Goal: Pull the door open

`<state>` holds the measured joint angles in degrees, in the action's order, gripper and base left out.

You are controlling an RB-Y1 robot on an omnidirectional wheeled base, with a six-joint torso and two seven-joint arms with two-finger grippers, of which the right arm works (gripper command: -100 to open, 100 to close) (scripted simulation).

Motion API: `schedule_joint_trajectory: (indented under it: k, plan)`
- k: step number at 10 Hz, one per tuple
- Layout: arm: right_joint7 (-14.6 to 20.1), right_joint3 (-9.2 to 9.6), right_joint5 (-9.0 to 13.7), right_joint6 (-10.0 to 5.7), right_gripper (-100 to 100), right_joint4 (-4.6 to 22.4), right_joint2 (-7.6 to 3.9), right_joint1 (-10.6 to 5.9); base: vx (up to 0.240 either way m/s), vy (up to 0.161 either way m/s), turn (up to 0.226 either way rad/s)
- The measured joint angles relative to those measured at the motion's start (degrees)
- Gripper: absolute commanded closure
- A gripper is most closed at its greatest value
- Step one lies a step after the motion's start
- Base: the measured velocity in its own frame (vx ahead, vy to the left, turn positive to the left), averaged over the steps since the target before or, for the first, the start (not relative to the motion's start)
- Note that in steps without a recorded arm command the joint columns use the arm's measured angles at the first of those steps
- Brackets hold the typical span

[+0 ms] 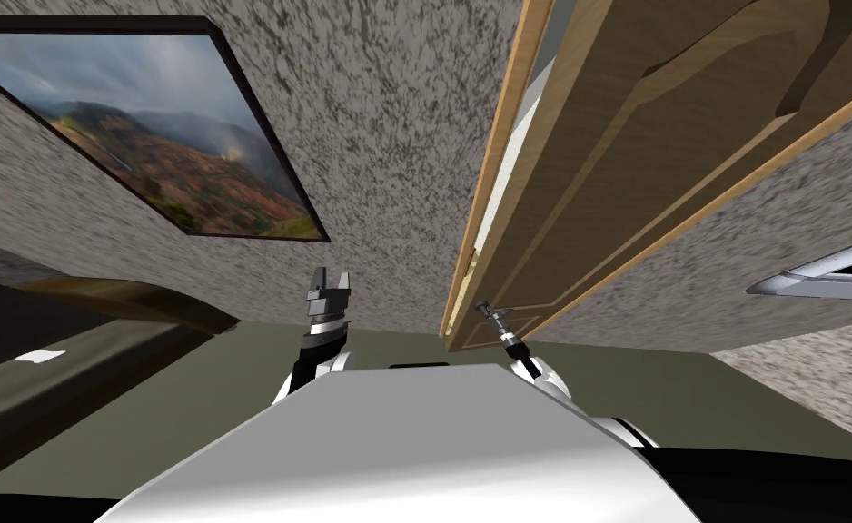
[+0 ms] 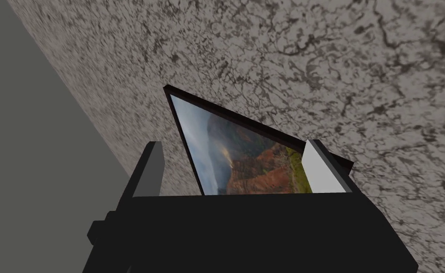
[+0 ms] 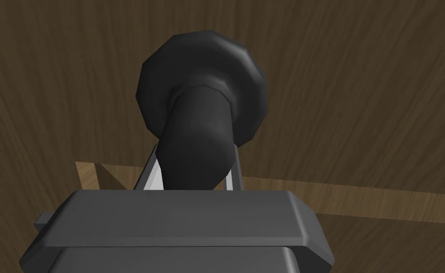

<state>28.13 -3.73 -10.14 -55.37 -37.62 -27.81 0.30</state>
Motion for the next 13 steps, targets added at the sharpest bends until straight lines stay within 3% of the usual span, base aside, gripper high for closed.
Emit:
schedule_joint_trajectory:
  k: [2, 4, 9, 11, 13]
  plan:
    - [0.8, 0.4, -0.5, -1.99, 100, 1.0, -0.59, 0.45, -0.11, -0.044, 0.052]
    - [1.2, 0.34, -0.7, -2.74, 100, 1.0, -0.88, 1.24, -0.177, -0.095, 0.206]
    - [2.4, 0.13, -1.3, -6.49, 100, 1.7, -2.12, 3.19, -0.136, -0.063, 0.108]
    - [2.6, 0.0, -1.6, -9.15, 100, 4.5, -2.64, 2.8, -0.182, -0.093, 0.225]
    - [3.3, -0.24, -1.9, -11.12, 100, 3.9, -3.46, 4.46, -0.221, -0.105, 0.173]
